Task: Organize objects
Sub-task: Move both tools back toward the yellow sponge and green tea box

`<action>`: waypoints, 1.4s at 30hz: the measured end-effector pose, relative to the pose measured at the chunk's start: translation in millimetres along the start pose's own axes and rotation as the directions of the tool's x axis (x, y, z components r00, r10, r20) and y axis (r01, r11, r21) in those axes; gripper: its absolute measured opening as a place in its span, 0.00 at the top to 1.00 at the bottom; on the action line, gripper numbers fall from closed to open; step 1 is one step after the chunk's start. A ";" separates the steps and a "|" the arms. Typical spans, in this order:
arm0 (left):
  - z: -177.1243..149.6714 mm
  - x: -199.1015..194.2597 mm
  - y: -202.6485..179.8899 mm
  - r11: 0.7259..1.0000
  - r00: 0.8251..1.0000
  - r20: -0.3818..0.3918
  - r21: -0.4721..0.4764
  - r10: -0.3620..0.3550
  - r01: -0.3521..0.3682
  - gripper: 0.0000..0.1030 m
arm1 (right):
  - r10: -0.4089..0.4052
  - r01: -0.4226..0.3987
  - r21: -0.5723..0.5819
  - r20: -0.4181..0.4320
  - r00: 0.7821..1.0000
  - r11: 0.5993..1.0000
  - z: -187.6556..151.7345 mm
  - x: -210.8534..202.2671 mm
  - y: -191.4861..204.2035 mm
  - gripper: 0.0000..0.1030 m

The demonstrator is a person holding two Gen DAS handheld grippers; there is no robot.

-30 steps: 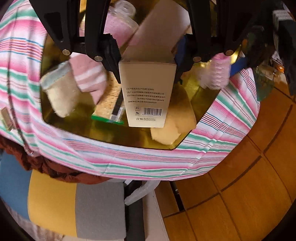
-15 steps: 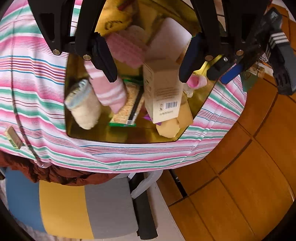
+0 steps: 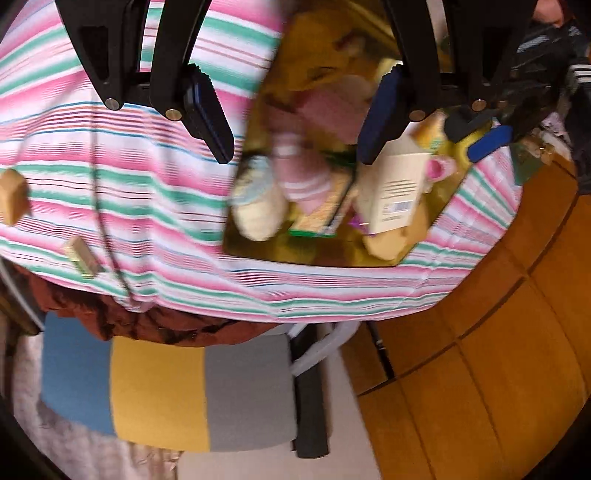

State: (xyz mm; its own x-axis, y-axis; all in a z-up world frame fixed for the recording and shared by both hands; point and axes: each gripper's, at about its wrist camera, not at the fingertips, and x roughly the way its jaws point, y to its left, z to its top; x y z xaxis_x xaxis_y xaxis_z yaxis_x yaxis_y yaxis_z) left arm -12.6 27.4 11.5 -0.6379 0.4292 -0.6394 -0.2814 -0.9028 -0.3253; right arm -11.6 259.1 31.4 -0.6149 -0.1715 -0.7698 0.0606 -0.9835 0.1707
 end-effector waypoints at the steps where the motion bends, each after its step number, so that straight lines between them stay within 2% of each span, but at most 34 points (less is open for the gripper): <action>1: 0.0 1.7 -7.0 1.000 1.000 -0.006 0.012 -0.010 0.010 0.22 | -0.027 0.027 0.008 0.001 1.000 1.000 0.2 -2.1 -11.7 0.32; 10: -4.1 19.0 -55.3 0.994 0.997 -0.062 0.092 -0.052 0.057 0.22 | -0.146 0.146 0.071 -0.015 0.989 0.987 -5.3 -14.3 -85.4 0.32; 22: -3.8 39.8 -123.1 0.971 0.984 -0.132 0.192 -0.116 0.140 0.22 | -0.222 0.222 0.122 -0.017 0.975 0.967 -9.1 -28.2 -150.8 0.30; 33: -12.0 63.4 -169.5 0.948 0.967 -0.217 0.257 -0.132 0.187 0.22 | -0.254 0.259 0.157 -0.055 0.966 0.953 -7.0 -26.2 -203.4 0.29; 42: -14.1 89.6 -198.7 0.935 0.950 -0.277 0.274 -0.148 0.225 0.22 | -0.344 0.352 0.238 -0.077 0.936 0.905 -6.7 -30.0 -272.9 0.29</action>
State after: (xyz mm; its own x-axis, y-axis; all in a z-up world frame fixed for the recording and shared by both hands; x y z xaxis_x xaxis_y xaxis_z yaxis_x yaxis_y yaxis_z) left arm -3.7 245.6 9.0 -0.3658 0.5485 -0.7519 -0.6032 -0.7550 -0.2572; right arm -4.5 532.2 3.8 -0.5359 0.1729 -0.8264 -0.3489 -0.9367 0.0303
